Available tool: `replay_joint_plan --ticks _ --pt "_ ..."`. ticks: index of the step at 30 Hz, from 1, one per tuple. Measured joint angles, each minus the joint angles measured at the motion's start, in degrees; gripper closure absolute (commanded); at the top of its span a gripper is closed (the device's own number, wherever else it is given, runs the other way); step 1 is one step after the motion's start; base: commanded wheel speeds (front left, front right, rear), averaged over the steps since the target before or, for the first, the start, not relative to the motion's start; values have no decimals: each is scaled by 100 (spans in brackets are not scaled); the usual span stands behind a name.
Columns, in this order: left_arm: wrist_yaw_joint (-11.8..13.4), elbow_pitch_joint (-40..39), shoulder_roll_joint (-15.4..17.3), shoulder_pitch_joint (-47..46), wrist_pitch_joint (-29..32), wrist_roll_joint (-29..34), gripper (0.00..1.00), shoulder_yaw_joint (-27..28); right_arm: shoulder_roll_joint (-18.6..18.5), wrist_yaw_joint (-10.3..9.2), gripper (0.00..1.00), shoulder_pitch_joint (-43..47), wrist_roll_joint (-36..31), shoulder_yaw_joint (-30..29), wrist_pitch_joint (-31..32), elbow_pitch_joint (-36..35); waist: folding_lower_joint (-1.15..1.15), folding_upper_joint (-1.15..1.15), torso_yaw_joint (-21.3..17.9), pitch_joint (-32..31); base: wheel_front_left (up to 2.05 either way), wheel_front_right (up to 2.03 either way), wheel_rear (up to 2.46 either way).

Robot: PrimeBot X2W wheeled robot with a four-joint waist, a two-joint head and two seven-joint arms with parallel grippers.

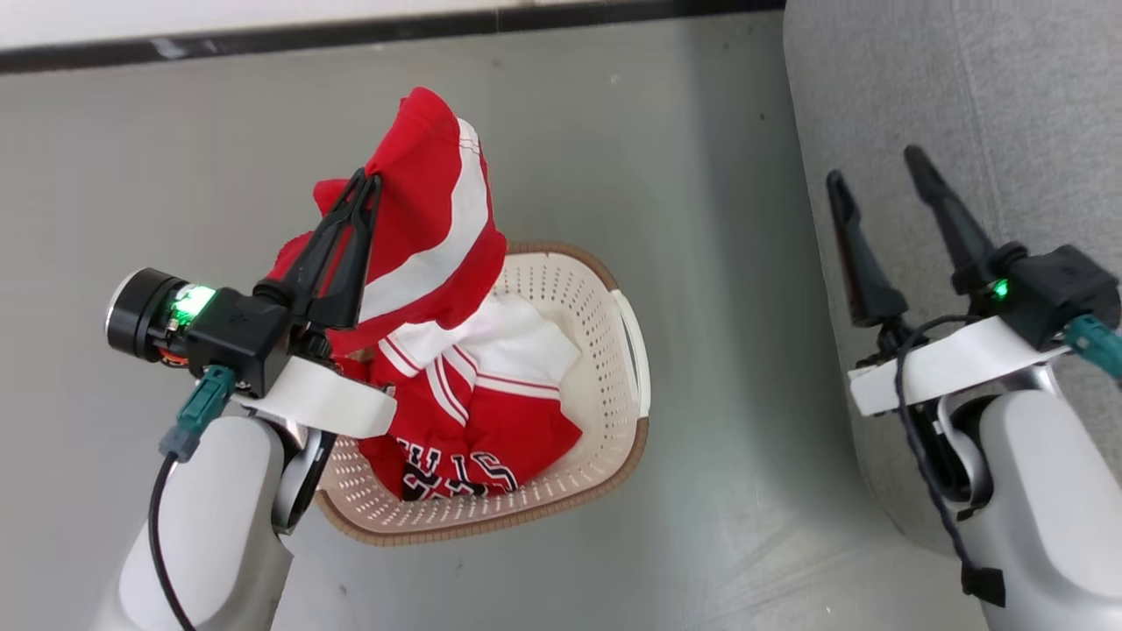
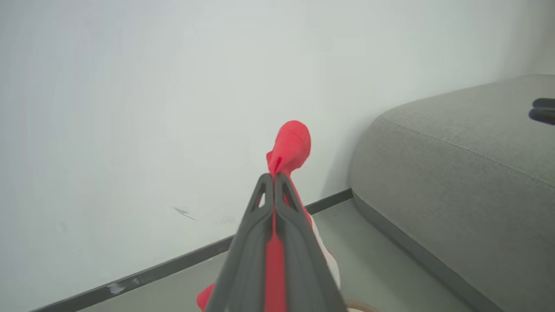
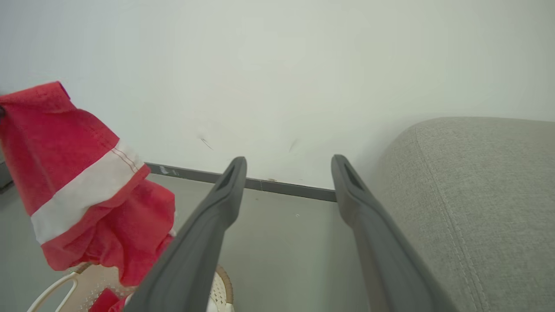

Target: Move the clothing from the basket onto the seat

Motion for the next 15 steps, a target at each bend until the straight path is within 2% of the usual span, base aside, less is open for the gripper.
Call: replay_joint_plan --ticks 15 --pt "-208 -541 339 209 0 3 100 15 -127 0 0 350 67 1259 0 597 0 0 180 -1150 0 0 0"
